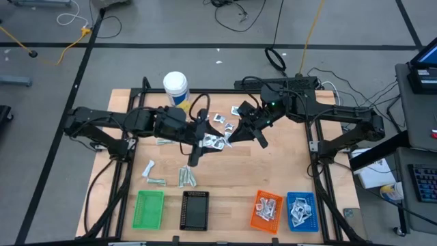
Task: Pick & Place First Aid Supplies
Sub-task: Put the towelette pack into the black bin
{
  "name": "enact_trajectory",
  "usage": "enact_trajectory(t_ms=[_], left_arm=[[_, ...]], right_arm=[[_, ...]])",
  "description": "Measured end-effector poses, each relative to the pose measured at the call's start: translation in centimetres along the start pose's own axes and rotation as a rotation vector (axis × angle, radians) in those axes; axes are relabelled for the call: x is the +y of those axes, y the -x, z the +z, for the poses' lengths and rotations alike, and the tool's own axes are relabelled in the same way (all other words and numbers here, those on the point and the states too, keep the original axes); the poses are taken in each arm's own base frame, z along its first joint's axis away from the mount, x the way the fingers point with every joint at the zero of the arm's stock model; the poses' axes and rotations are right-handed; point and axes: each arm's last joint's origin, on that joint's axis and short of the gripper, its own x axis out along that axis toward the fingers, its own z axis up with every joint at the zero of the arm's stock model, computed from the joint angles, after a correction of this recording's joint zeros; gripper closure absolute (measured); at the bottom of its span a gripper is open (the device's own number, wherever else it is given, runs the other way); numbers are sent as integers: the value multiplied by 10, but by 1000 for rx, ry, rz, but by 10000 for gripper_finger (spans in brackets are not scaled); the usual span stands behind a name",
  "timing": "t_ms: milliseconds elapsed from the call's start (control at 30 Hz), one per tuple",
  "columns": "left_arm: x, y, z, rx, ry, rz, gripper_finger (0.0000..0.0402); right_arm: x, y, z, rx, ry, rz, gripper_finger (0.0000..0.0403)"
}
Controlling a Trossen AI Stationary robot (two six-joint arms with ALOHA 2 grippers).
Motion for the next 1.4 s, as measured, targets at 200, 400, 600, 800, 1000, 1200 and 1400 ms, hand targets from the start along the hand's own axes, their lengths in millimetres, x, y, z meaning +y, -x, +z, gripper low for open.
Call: enact_trajectory(t_ms=[200,400,600,800,1000,1200,1400], left_arm=[[-3,-5,3,-38,30,19,167],[-3,-10,2,-38,91,24,182],[-4,-9,2,-44,101,-18,274],[-5,-9,2,-44,119,-39,369],[-4,-9,3,-47,145,-35,390],[-4,-9,2,-34,219,-32,395],[-6,-7,-11,106,356,-36,397]], right_arm=[[1,-2,2,-17,9,11,403],[-5,-16,-4,18,-33,18,403],[-4,-21,-7,33,-34,28,403],[-3,-19,-6,31,-34,28,403],[-3,-19,-6,31,-33,28,402],[-5,-12,-7,43,-75,-23,349],[0,18,-13,114,-41,-93,242]])
